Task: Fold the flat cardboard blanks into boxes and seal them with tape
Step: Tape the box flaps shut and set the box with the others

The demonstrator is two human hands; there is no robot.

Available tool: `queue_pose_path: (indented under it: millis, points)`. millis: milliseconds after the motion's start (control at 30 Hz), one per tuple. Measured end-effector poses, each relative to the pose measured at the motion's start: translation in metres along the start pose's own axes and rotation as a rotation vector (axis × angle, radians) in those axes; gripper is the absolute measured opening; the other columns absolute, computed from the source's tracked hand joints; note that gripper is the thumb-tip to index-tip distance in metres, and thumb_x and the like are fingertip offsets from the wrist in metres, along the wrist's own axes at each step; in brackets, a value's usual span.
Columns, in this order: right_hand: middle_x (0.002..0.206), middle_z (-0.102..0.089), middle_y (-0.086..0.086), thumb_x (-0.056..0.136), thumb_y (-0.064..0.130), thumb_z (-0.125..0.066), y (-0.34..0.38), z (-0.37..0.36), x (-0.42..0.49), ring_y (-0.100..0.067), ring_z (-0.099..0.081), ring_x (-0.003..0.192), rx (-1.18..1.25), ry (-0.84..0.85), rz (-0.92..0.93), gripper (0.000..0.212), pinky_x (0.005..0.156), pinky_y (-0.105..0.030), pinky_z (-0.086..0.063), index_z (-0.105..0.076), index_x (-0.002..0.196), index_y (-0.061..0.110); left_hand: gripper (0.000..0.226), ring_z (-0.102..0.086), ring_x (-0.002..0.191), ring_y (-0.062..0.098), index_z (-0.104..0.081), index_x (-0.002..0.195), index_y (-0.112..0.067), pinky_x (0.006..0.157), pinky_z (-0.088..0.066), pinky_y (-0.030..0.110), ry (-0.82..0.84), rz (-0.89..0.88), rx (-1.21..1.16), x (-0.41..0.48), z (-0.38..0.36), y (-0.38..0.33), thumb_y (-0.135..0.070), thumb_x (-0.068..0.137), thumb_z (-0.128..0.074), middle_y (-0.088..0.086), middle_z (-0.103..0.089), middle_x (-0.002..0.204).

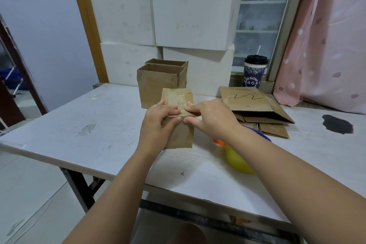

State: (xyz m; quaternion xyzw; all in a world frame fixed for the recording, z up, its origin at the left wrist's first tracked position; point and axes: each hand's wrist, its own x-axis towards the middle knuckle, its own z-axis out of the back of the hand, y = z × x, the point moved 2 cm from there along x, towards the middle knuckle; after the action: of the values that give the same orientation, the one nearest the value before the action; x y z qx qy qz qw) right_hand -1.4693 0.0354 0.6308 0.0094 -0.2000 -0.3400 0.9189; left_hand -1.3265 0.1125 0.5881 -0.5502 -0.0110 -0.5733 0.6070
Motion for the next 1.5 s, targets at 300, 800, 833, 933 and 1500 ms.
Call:
queue_pose_path:
  millis: [300,800,833,933,1500]
  points:
    - [0.139,-0.048,0.023,0.089,0.045,-0.061,-0.011,0.006,0.005,-0.004,-0.051,0.121,0.146,0.103,-0.013,0.041,0.100,-0.029,-0.042,-0.058,0.129,0.035,0.046,-0.020,0.134,-0.006,-0.052,0.119,-0.044,0.107,-0.016,0.011,0.533,-0.034,-0.004,0.021,0.037,0.009,-0.004,0.098,-0.043,-0.033,-0.044,0.128]
    - [0.141,-0.045,0.025,0.093,0.040,-0.057,-0.007,0.007,0.010,-0.007,-0.047,0.126,0.083,0.144,-0.011,0.038,0.100,-0.034,-0.043,-0.056,0.131,0.036,0.044,-0.040,0.111,-0.009,-0.044,0.119,-0.058,0.094,-0.028,0.020,0.544,0.035,0.170,0.038,0.045,0.001,-0.045,0.082,-0.062,-0.043,-0.052,0.105]
    - [0.141,-0.045,0.025,0.094,0.038,-0.056,-0.006,0.006,0.009,-0.007,-0.044,0.129,0.080,0.135,-0.020,0.037,0.101,-0.035,-0.042,-0.056,0.132,0.037,0.040,-0.039,0.109,-0.005,-0.045,0.119,-0.057,0.090,-0.030,0.020,0.502,0.011,0.208,0.032,0.044,0.000,-0.047,0.083,-0.059,-0.038,-0.048,0.107]
    - [0.141,-0.048,0.017,0.098,0.027,-0.049,0.001,0.003,0.010,-0.015,-0.041,0.131,-0.039,0.092,-0.048,0.038,0.096,-0.035,-0.041,-0.053,0.134,0.038,0.036,-0.036,0.103,0.002,-0.050,0.127,-0.046,0.081,-0.030,0.020,0.361,-0.053,0.299,0.012,0.039,-0.003,-0.037,0.092,-0.053,-0.019,-0.046,0.105]
    - [0.137,-0.054,0.005,0.090,0.044,-0.061,0.040,0.006,-0.010,-0.015,-0.048,0.123,0.214,0.073,-0.094,0.045,0.100,-0.027,-0.038,-0.060,0.130,0.024,0.036,-0.041,0.126,0.018,-0.057,0.123,-0.020,0.102,-0.023,0.036,-0.088,0.056,0.406,-0.009,0.043,-0.002,-0.003,0.093,-0.045,-0.002,-0.053,0.134]
